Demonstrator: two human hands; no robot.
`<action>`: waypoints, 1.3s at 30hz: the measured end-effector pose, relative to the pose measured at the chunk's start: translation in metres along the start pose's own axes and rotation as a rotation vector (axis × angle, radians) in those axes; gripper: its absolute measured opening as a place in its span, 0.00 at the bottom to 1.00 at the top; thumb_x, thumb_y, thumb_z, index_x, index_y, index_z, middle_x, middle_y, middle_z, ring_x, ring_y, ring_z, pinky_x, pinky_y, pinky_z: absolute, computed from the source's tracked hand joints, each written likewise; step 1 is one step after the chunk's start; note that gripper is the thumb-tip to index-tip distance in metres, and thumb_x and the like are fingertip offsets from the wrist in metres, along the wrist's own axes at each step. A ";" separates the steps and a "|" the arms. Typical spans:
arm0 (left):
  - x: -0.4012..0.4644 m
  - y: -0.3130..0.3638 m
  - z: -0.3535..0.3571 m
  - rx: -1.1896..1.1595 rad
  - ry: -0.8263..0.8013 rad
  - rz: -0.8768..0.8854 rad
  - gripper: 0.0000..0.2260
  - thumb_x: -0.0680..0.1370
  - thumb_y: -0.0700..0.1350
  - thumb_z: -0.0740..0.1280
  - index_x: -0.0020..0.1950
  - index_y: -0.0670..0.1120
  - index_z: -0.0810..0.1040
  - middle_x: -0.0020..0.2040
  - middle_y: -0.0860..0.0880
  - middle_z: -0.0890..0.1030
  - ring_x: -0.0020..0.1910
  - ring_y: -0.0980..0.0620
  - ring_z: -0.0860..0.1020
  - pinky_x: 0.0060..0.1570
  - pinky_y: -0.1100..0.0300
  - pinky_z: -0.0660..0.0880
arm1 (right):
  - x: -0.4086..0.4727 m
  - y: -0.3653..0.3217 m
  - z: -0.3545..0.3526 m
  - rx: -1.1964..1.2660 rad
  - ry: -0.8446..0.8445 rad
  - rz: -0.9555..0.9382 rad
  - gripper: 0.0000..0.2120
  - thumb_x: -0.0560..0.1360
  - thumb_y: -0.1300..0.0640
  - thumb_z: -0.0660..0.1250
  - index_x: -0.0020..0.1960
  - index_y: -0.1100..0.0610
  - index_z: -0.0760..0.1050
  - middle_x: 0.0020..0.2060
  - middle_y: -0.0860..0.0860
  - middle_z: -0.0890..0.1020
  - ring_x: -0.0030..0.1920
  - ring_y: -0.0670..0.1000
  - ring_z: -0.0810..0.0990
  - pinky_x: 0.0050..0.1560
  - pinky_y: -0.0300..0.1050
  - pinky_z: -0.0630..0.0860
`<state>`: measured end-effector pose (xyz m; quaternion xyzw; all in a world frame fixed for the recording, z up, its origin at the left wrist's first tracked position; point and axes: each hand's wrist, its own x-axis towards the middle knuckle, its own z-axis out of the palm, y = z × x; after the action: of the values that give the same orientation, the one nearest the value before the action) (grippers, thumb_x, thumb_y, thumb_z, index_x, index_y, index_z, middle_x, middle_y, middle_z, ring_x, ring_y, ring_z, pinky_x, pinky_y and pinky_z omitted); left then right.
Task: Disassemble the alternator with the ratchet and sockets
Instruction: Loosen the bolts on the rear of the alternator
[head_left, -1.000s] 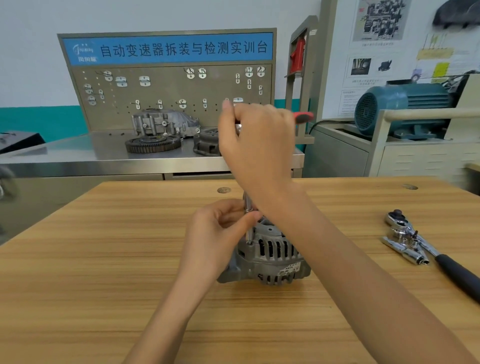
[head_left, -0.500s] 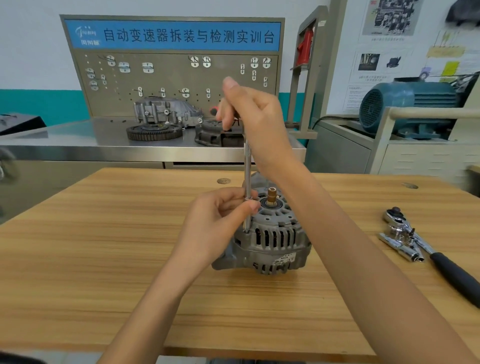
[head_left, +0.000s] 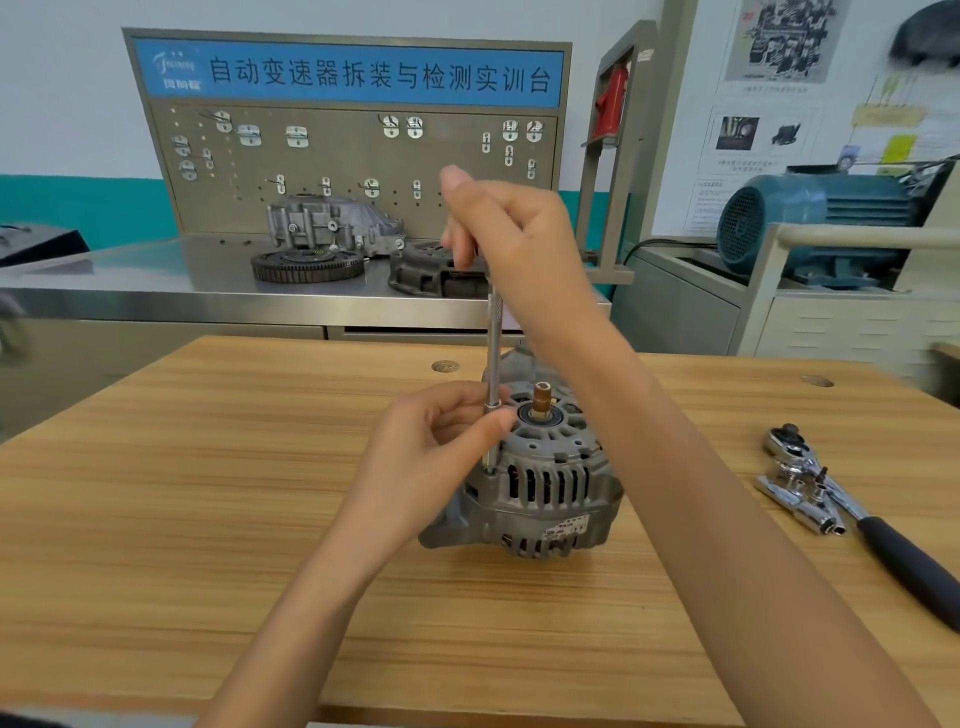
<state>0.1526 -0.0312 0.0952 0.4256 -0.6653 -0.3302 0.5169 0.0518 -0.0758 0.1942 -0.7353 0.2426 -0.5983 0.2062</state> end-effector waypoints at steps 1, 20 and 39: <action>-0.001 0.000 0.000 0.004 -0.010 0.000 0.19 0.69 0.54 0.70 0.57 0.47 0.82 0.45 0.54 0.86 0.48 0.60 0.82 0.51 0.63 0.78 | 0.001 0.000 -0.001 0.078 -0.026 0.016 0.24 0.80 0.61 0.58 0.25 0.56 0.68 0.24 0.46 0.72 0.33 0.45 0.73 0.49 0.36 0.73; -0.004 0.006 0.003 -0.035 0.022 0.016 0.06 0.75 0.42 0.70 0.49 0.52 0.82 0.43 0.56 0.85 0.45 0.63 0.82 0.42 0.74 0.74 | -0.003 -0.004 0.006 0.244 -0.035 -0.021 0.23 0.79 0.64 0.56 0.26 0.56 0.69 0.24 0.51 0.71 0.33 0.47 0.73 0.51 0.36 0.73; -0.005 0.004 -0.001 -0.091 -0.018 0.002 0.09 0.76 0.40 0.68 0.53 0.51 0.80 0.46 0.54 0.85 0.49 0.61 0.82 0.49 0.69 0.77 | -0.002 0.001 0.010 -0.115 0.208 -0.093 0.25 0.79 0.62 0.60 0.24 0.54 0.63 0.20 0.44 0.64 0.24 0.42 0.64 0.34 0.33 0.64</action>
<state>0.1530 -0.0244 0.0971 0.3981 -0.6545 -0.3636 0.5300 0.0606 -0.0756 0.1901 -0.6905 0.2619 -0.6653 0.1095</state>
